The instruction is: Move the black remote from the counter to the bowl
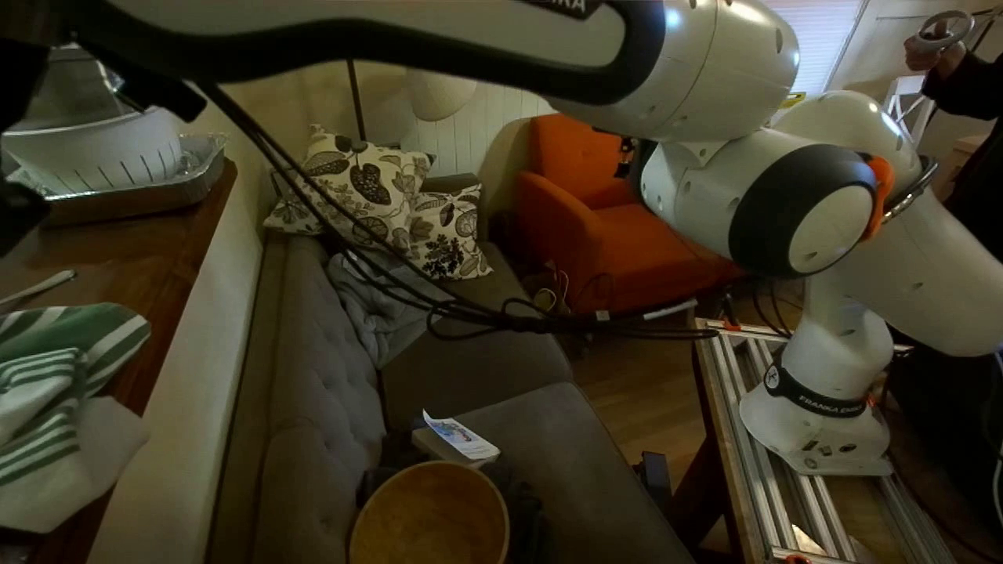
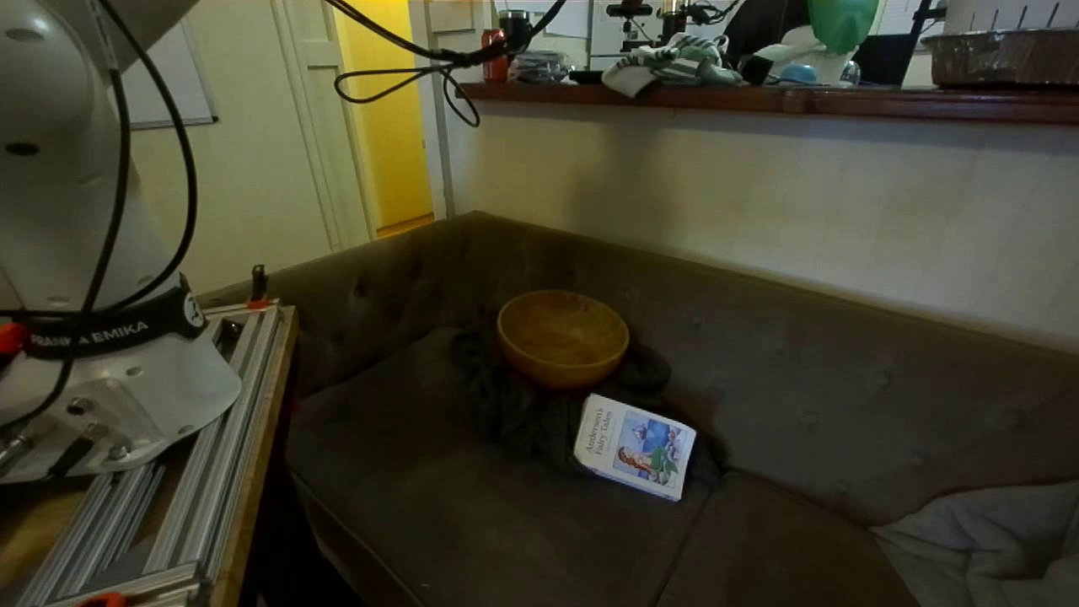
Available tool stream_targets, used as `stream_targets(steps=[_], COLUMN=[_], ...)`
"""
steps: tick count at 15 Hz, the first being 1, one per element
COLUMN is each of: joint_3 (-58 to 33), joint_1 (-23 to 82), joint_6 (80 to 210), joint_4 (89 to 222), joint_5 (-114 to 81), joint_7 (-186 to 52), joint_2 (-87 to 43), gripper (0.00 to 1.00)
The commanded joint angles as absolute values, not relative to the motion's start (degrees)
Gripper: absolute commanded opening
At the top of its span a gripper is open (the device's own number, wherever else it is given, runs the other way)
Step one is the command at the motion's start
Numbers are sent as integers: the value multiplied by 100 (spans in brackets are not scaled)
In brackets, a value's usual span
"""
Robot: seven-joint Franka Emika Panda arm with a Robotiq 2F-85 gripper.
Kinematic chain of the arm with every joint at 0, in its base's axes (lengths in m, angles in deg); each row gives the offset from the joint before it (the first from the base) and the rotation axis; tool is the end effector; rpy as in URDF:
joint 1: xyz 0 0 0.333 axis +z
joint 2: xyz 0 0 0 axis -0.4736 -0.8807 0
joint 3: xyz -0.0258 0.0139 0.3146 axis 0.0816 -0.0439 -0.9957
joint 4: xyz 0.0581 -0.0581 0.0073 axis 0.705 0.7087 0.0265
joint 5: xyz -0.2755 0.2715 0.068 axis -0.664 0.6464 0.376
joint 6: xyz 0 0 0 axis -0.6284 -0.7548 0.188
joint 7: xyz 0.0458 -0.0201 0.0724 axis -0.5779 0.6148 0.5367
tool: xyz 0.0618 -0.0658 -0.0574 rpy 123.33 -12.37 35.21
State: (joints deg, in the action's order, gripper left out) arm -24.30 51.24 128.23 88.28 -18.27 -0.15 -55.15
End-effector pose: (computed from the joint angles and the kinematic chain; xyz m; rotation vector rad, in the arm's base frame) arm 0.7065 0.3344 0.6327 1.9706 1.9198 1.0262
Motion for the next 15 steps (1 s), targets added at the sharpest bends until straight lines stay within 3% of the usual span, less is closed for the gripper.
stream_targets(steps=[1,15], joint_3=[-2383,-2535], joint_1=[5118,4751], joint_6=[12068,9945], joint_4=[9094,8817], joint_5=[-1838,-1322], joint_7=[18,-2072], joint_2=[-5117,-5150], gripper=[26,26])
